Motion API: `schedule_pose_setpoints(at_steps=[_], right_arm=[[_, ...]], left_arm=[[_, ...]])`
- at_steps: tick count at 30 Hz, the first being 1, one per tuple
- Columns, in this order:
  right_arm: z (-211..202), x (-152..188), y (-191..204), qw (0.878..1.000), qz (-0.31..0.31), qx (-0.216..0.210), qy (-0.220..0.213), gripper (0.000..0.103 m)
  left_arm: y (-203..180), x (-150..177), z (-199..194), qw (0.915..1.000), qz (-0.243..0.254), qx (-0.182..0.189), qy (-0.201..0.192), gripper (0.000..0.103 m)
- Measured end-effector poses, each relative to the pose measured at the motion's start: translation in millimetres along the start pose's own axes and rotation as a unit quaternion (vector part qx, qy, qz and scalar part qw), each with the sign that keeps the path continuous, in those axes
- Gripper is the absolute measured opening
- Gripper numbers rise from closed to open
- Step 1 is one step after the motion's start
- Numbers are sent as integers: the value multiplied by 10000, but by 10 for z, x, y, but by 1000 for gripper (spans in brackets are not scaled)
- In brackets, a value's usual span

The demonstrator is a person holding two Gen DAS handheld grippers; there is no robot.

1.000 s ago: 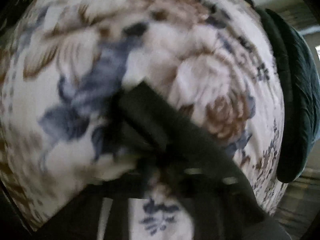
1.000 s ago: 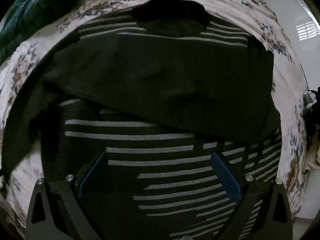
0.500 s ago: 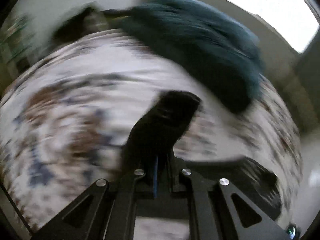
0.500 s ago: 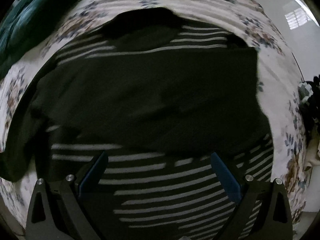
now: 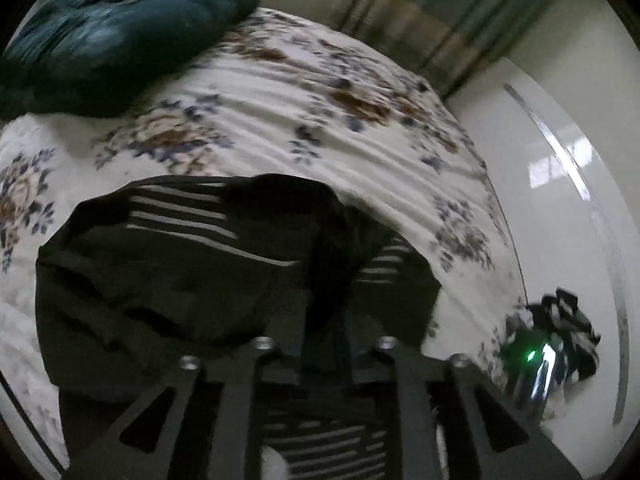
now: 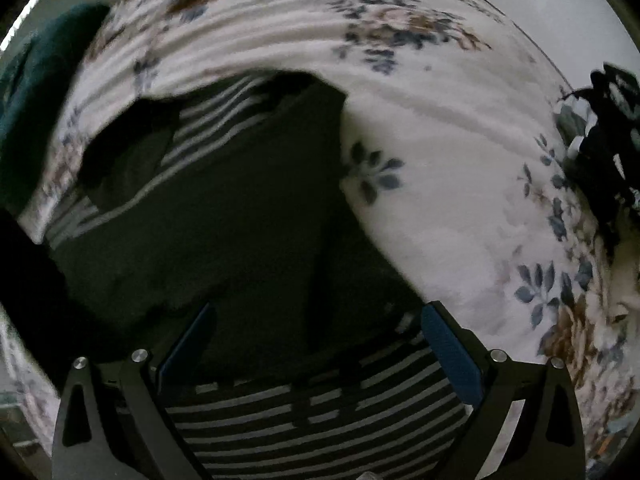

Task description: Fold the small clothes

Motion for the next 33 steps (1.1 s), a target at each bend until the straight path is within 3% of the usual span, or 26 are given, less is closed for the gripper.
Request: schedule_pose_setpoints(at_steps=[1, 2, 3, 4, 5, 7, 10, 12, 14, 17, 18, 19, 20, 21, 22, 23, 28, 31, 33], right_arm=[[-32, -41, -55, 9999, 50, -118, 42, 103], [-65, -72, -94, 9995, 109, -285, 127, 103], [-102, -84, -118, 9984, 166, -487, 226, 103], [-127, -101, -119, 9970, 206, -664, 340, 103], [-151, -105, -92, 9945, 228, -898, 497, 103], [-172, -61, 26, 9901, 189, -1218, 676, 103], [-110, 37, 335, 9830, -21, -1575, 941, 103], [16, 116, 592, 9798, -211, -1664, 1091, 103], [211, 173, 862, 9806, -512, -1499, 1157, 101], [500, 294, 1164, 9802, -1024, -1113, 1276, 98], [575, 339, 1217, 9788, -1151, -1020, 1356, 91], [664, 391, 1285, 9768, -1279, -942, 1438, 82], [738, 461, 1362, 9735, -1454, -904, 1518, 63], [759, 485, 1386, 9737, -1586, -789, 1431, 37], [718, 493, 1417, 9750, -1741, -702, 1191, 18], [635, 472, 1419, 9769, -1739, -748, 994, 7], [57, 142, 1085, 9894, -914, -1063, 386, 6], [-231, -148, 730, 9950, -596, -806, -40, 6], [-203, -337, 518, 9980, -558, -292, -77, 7]], left_arm=[[-57, -26, -20, 9998, 143, -87, -96, 41], [-49, -28, -86, 9991, 288, -208, -234, 62], [8, -31, -156, 9980, 408, -362, -314, 75], [56, -24, -217, 9972, 465, -488, -336, 100], [173, -29, -287, 9956, 531, -683, -365, 103], [463, 58, -466, 9892, 637, -1268, -374, 103], [1118, 217, -701, 9723, 481, -2274, -229, 103], [1460, 377, -807, 9632, 250, -2675, -42, 103], [1829, 596, -920, 9520, -49, -3057, 162, 103], [2190, 919, -1014, 9407, -364, -3333, 518, 103], [2268, 1004, -1048, 9365, -431, -3428, 592, 103], [2349, 1100, -1073, 9337, -514, -3479, 672, 103], [2380, 1177, -1091, 9327, -571, -3489, 713, 103], [2377, 1202, -1090, 9312, -599, -3518, 736, 103], [2381, 1226, -1081, 9295, -632, -3553, 762, 103], [2399, 1256, -1066, 9291, -671, -3550, 791, 103], [2354, 1129, -908, 9324, -713, -3458, 778, 103], [2297, 967, -786, 9372, -653, -3347, 729, 103], [2233, 865, -616, 9415, -586, -3230, 767, 103]])
Point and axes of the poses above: each gripper's, at about its wrist camera, not at the fingertips, and z roughly the way its jaws point, y to its left, x to its underside, the point moved 4 cm from there along z, roughly the way its jaws point, and after that the axes turned 13 degrees about z, right-handed, at the moved point
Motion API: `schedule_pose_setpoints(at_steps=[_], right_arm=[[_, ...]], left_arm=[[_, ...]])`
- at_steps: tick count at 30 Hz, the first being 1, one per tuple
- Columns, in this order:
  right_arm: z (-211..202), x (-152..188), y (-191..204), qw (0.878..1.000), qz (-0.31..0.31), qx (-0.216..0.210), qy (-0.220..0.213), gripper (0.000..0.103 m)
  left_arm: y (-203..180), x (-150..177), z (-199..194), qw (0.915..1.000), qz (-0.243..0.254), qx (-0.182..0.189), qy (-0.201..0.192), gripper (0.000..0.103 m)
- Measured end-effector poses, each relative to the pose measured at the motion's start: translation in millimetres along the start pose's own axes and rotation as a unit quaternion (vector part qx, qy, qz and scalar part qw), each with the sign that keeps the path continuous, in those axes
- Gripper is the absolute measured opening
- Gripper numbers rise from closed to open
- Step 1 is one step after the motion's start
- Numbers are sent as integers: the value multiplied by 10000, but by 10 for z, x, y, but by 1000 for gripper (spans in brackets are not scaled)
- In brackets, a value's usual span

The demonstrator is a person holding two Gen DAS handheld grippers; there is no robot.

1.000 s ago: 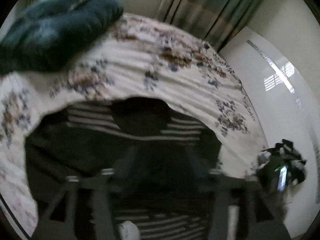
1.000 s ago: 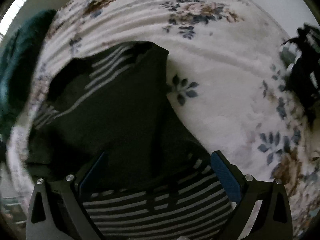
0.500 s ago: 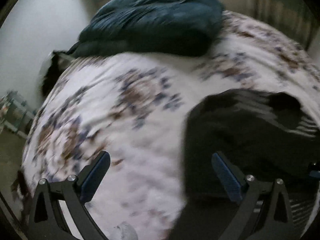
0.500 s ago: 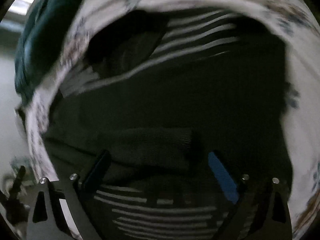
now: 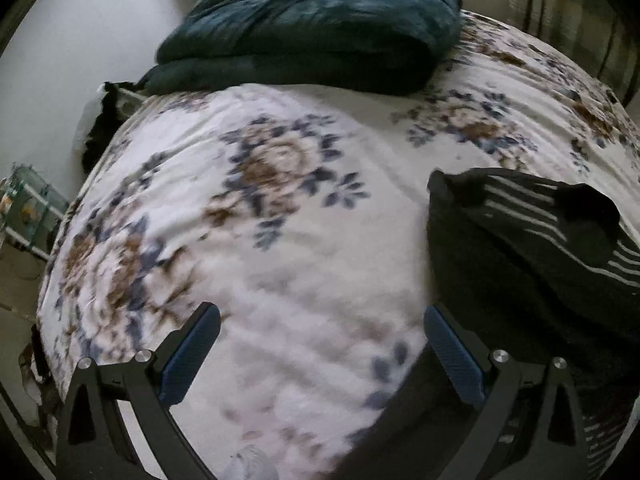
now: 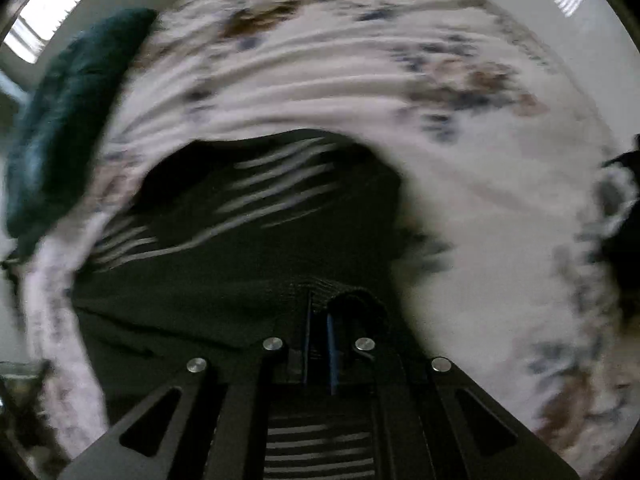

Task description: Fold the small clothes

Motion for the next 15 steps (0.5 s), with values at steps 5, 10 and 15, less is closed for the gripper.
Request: schedule_pose_setpoints(at_steps=[5, 10, 15], right_arm=[[165, -248, -393, 9956, 629, 522, 460, 34], [88, 1, 173, 9942, 25, -700, 813, 68], [808, 470, 771, 9662, -878, -940, 2234, 68]], left_arm=[[-509, -237, 275, 9983, 513, 153, 230, 103], [-927, -447, 495, 9935, 1038, 155, 438, 103], [-1287, -679, 758, 9844, 1644, -95, 626, 103]])
Point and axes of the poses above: each gripper's, at about its wrist camera, not at the fingertips, and z roughly the way its jaws point, y to its left, x to its underside, the point moved 4 cm from there along z, roughly the way its jaws point, and after that the axes turned 13 degrees about z, right-handed, at the moved point
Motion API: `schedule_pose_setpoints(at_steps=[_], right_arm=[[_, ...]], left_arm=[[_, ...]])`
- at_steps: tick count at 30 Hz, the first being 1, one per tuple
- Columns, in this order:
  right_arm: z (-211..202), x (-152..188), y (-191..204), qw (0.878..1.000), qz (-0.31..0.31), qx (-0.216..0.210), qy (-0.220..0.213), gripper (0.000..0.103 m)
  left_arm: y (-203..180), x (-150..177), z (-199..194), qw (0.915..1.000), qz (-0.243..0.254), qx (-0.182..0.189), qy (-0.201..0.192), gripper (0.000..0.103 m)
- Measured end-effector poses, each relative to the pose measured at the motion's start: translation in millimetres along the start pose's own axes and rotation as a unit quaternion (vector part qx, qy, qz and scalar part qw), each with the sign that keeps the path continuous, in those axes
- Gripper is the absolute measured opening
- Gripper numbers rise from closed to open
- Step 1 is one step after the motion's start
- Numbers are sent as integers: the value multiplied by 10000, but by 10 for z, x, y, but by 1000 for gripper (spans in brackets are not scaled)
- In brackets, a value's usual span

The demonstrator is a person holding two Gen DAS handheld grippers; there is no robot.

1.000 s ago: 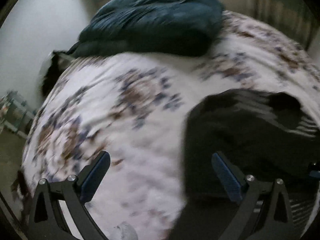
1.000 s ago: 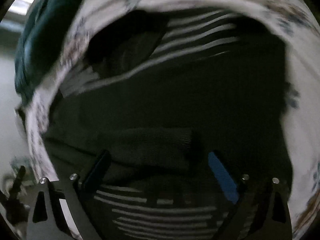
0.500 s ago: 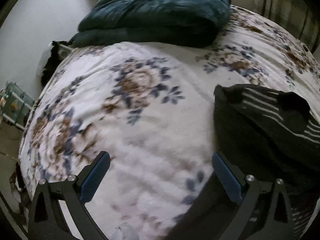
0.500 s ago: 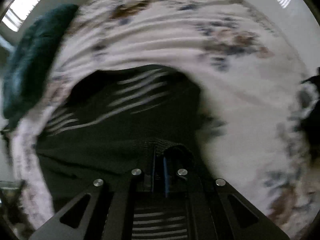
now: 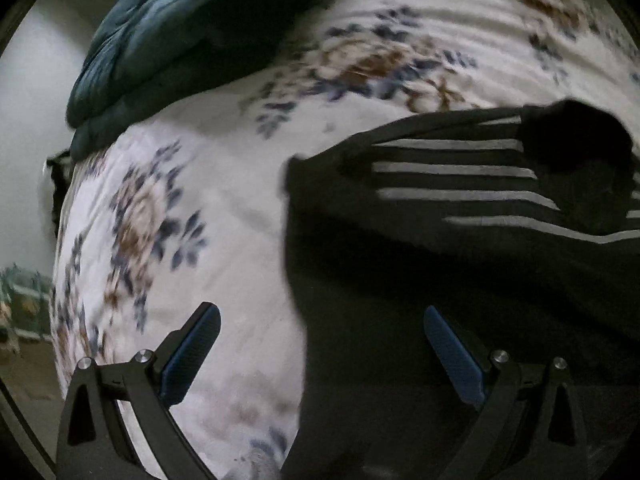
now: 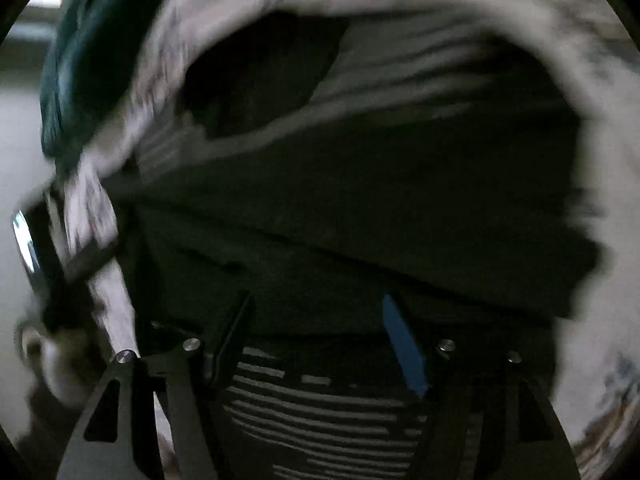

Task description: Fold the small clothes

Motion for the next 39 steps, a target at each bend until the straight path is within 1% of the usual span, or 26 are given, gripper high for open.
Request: schedule_pose_setpoints(at_steps=[1, 2, 3, 6, 7, 8, 9, 10, 13, 16, 18, 20, 22, 23, 24, 25, 26, 27, 28, 29, 31, 34, 35, 36, 37, 39], right_arm=[[131, -69, 0, 9999, -24, 138, 72, 68], [217, -192, -26, 9997, 10, 250, 32, 68], [207, -302, -43, 9997, 106, 213, -84, 68], [-63, -630, -111, 9964, 512, -57, -671, 68], [-172, -744, -127, 9942, 601, -69, -889, 68], [-285, -861, -159, 9904, 649, 87, -1219, 68], [-379, -977, -181, 9859, 626, 381, -1502, 68], [-453, -1063, -210, 9822, 588, 608, -1677, 68], [-595, -1149, -292, 9804, 612, 687, -1742, 68], [-839, -1041, -471, 9762, 644, 782, -1916, 68], [-1044, -835, -655, 9732, 678, 665, -2092, 69], [-1173, -642, -844, 9698, 756, 656, -2222, 72], [-1109, -490, -1028, 9734, 748, 722, -2041, 75], [-994, -463, -1130, 9771, 732, 838, -1814, 75], [-837, -448, -1240, 9785, 741, 1100, -1579, 75], [-695, -445, -1337, 9771, 769, 1412, -1395, 75], [-566, -447, -1432, 9768, 792, 1567, -1230, 76], [-510, -454, -1496, 9778, 854, 1505, -1185, 79], [-520, -461, -1530, 9771, 953, 1464, -1211, 80], [-565, -464, -1532, 9763, 1042, 1441, -1230, 80], [-719, -437, -1430, 9732, 954, 1526, -1434, 80], [-903, -313, -1191, 9698, 632, 1701, -1630, 83], [-950, -249, -1132, 9702, 572, 1683, -1646, 89], [-1000, -166, -1063, 9717, 524, 1616, -1644, 99], [-1039, -95, -1009, 9736, 487, 1517, -1635, 103], [-1139, 76, -908, 9751, 447, 1399, -1661, 103]], left_arm=[[-40, -77, 59, 9999, 110, -84, 71, 103], [-69, -169, 113, 9997, 197, -138, 109, 103], [-80, -226, 136, 9995, 238, -166, 115, 103], [-114, -470, 185, 9989, 375, -285, 40, 103], [-112, -531, 187, 9987, 392, -336, -7, 103], [-114, -603, 197, 9984, 397, -398, -14, 103], [-110, -667, 209, 9986, 361, -393, -1, 103], [-100, -709, 215, 9989, 306, -365, -3, 103], [-49, -783, 183, 9995, 88, -299, -52, 103], [20, -720, 46, 9997, -105, -168, -157, 103], [68, -565, -128, 9991, -214, -115, -351, 103], [82, -370, -279, 9982, -273, -144, -505, 103], [67, -194, -289, 9980, -247, -245, -523, 103], [58, -103, -208, 9983, -209, -339, -427, 103], [38, -16, -62, 9990, -159, -356, -219, 103], [30, 73, 106, 9995, -157, -284, 31, 103], [25, 131, 200, 9995, -231, -165, 108, 103], [45, 174, 247, 9993, -375, -36, 85, 103], [73, 196, 251, 9985, -538, 78, 43, 103], [101, 193, 243, 9978, -646, 154, 81, 103], [130, 165, 160, 9974, -707, 155, 31, 103], [128, 170, -98, 9963, -777, 290, -237, 103], [109, 192, -209, 9962, -756, 312, -305, 103], [92, 227, -315, 9957, -755, 378, -376, 103], [65, 277, -462, 9949, -774, 464, -457, 103], [27, 378, -696, 9935, -765, 607, -587, 103]])
Point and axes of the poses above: each gripper's, at about its wrist camera, not at the fingertips, and z roughly the way its jaws point, y to its left, x to its underside, the point moved 4 cm from there along z, roughly the way its jaws point, and after that the axes turned 13 degrees about z, right-handed, at the moved point
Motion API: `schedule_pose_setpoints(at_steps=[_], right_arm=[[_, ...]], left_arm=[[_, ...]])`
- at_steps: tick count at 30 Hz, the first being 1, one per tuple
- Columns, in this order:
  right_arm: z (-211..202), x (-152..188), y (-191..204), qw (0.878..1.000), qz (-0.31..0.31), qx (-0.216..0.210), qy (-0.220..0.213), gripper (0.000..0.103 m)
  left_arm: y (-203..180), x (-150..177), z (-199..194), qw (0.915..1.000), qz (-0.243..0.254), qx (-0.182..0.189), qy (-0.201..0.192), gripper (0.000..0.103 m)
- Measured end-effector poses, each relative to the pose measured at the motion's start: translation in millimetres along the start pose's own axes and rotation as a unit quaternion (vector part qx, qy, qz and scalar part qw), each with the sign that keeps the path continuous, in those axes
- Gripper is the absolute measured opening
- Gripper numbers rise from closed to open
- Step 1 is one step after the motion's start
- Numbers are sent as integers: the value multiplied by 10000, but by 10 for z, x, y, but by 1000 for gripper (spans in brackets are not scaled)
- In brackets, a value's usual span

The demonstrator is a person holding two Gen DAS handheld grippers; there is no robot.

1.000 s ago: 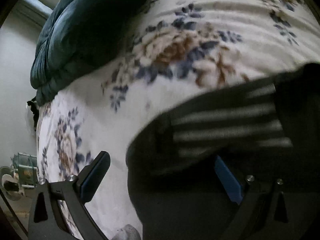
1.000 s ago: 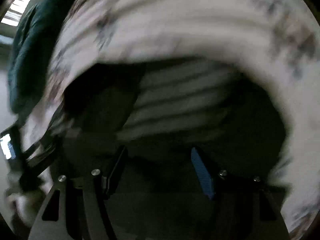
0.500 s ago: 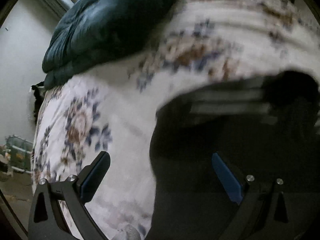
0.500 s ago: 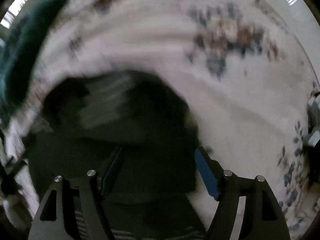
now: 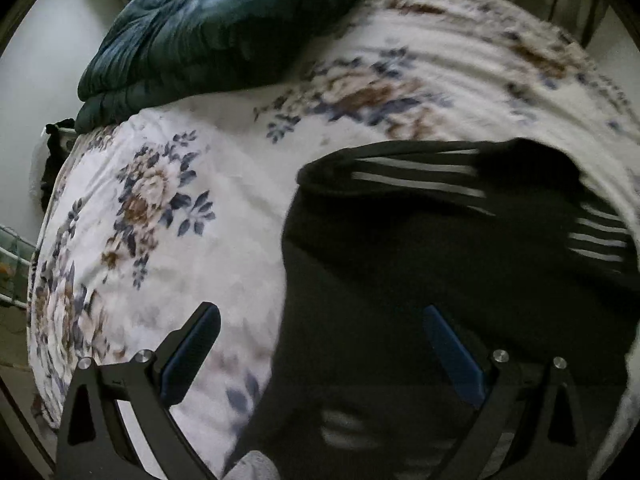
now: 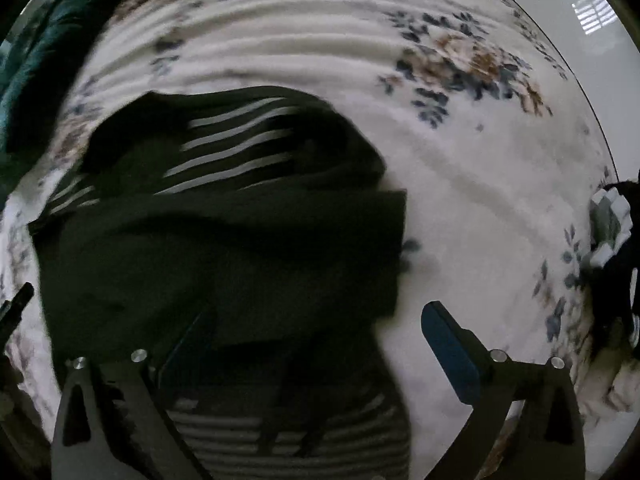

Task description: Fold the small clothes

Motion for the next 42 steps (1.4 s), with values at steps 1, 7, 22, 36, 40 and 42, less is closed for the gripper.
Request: schedule_pose_setpoints(at_steps=[1, 7, 22, 36, 40, 42], right_arm=[[-73, 66, 9, 10000, 12, -53, -24, 103], [-617, 462, -72, 9983, 315, -470, -108, 103], [-651, 1193, -1803, 9895, 15, -894, 1136, 62], [-65, 58, -1727, 9685, 46, -1985, 1503, 71], [362, -598, -1350, 9615, 306, -2299, 1475, 71], [566, -881, -1154, 9567, 423, -2451, 1514, 71]], left_arm=[[-34, 41, -116, 10000, 27, 41, -53, 103], [-256, 323, -682, 9991, 255, 269, -222, 103], [-2783, 2435, -1207, 9735, 1208, 1421, 1326, 103], [-4034, 2983, -1031, 9640, 2335, 1005, 786, 4], [-3815, 2840, -1157, 9692, 1969, 1291, 717, 4], [-3698, 2756, -1245, 9722, 1779, 1377, 653, 4]])
Point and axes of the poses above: each gripper's, at about its wrist camera, not at the fingertips, and z roughly the way its jaws point, y to its left, x to its underside, the point moved 4 cm from there along z, roughly the way its jaws point, and after that the axes turned 13 degrees about z, right-handed, at the moved point
